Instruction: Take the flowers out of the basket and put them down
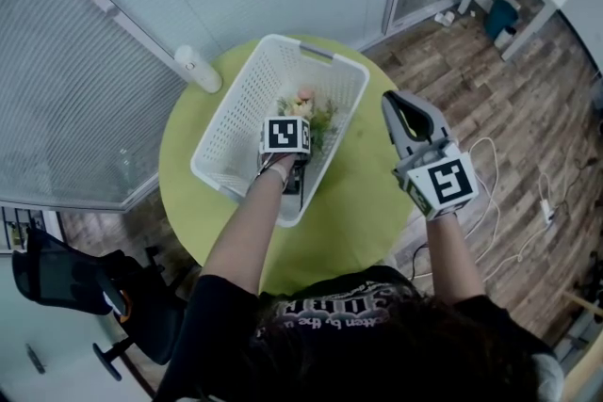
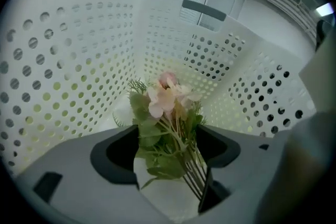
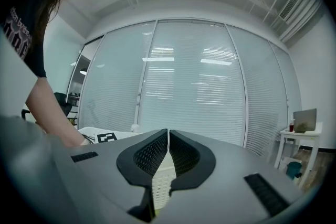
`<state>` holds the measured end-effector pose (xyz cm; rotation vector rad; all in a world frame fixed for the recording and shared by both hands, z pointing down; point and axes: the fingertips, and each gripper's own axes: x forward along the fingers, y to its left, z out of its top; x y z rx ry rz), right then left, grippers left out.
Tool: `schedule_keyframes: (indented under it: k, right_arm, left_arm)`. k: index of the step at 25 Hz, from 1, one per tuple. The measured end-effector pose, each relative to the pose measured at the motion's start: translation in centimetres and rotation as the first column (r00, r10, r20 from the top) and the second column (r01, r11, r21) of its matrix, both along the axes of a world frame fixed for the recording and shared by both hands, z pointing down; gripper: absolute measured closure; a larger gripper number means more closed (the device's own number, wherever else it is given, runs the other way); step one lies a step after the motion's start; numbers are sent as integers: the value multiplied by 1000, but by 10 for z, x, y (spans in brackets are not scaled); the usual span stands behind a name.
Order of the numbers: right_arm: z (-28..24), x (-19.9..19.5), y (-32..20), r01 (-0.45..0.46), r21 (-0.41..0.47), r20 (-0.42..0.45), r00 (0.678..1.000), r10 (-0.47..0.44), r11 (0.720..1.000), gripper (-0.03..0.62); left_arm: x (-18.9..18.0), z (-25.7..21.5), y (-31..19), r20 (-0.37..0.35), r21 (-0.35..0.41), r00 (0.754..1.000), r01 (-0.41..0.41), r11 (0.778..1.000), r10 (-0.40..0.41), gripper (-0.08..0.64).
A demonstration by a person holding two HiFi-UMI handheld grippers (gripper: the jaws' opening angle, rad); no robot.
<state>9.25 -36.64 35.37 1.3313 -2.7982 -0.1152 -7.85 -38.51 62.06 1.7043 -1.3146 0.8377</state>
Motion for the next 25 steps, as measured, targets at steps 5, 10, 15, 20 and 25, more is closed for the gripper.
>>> schedule_keyframes:
  k: [5, 10, 15, 20, 25]
  right_arm:
    - [0, 3, 4, 14, -4, 16, 1000, -14, 1000, 561]
    - [-2, 3, 8, 14, 2, 6, 1000, -14, 1000, 561]
    - [-3, 0, 12, 16, 9, -1, 1000, -16, 1000, 561]
    - [-6, -3, 17, 13, 15, -6, 1000, -13, 1000, 561]
    - [-8, -2, 19, 11, 19, -20, 1000, -10, 1000, 561]
  left_arm:
    - [3, -3, -1, -17, -4, 1000, -8, 1000, 8, 280]
    - [4, -13, 0, -2, 7, 1000, -25, 1000, 25, 399]
    - [2, -25, -1, 17, 37, 999, -34, 999, 33, 459]
    - [-1, -45, -9, -1, 106, 1000, -15, 994, 15, 503]
    - [-5, -63, -13, -8, 164, 1000, 10, 986, -9, 509]
